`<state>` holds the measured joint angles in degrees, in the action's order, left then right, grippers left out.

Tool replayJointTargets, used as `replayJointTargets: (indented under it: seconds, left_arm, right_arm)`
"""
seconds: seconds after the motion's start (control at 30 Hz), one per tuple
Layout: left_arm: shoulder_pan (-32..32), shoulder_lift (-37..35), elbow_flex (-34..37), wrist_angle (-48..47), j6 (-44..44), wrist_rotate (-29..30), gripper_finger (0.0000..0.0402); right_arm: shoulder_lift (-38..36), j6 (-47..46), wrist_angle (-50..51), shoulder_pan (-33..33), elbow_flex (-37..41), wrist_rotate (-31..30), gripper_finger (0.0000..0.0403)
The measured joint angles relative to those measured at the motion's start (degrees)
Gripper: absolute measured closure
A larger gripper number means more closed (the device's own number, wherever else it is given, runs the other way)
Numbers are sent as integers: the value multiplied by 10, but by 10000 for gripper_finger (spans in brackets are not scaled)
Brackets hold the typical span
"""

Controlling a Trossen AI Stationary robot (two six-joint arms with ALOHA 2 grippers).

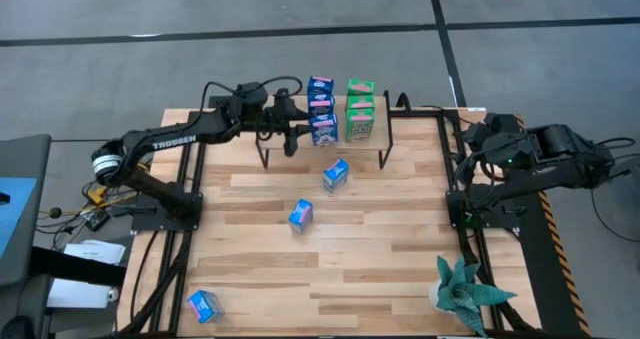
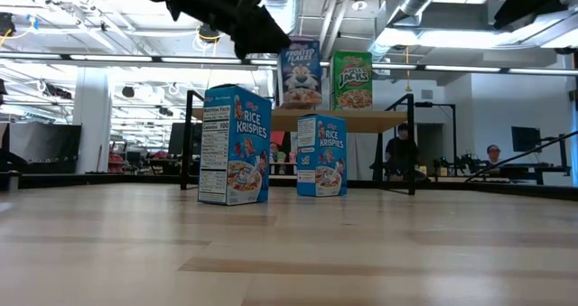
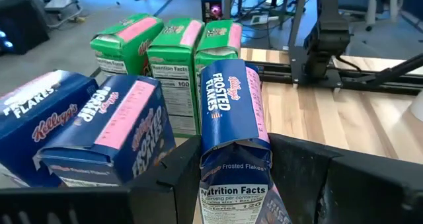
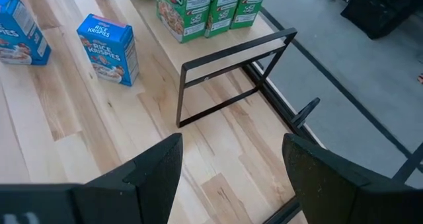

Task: Stack cereal on shelf
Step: Put the blue cereal box aligned with the other blue cereal boxes on the shelf

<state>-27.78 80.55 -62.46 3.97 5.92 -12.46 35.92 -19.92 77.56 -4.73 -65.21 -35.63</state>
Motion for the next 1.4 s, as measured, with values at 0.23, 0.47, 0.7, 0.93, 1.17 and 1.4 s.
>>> replayJointTargets:
  seconds: [0.23,0.47,0.7,0.93,1.17,1.4]
  left_arm:
    - [-8,0,0,-9,18,-9,251]
    - [-11,0,-7,-38,33,-2,251]
    - [-13,0,-37,-86,76,5,251]
    - [-17,4,-39,-83,78,3,251]
    - [-17,20,-41,-78,78,-6,251]
    - [-16,15,-40,-85,72,13,250]
  right_arm:
    - [0,0,0,0,0,-4,117]
    - [0,3,1,0,0,-4,117]
    - [0,3,1,0,0,-4,117]
    - [0,5,1,0,0,-4,117]
    - [0,5,2,0,0,-4,117]
    - [0,5,4,0,0,-4,117]
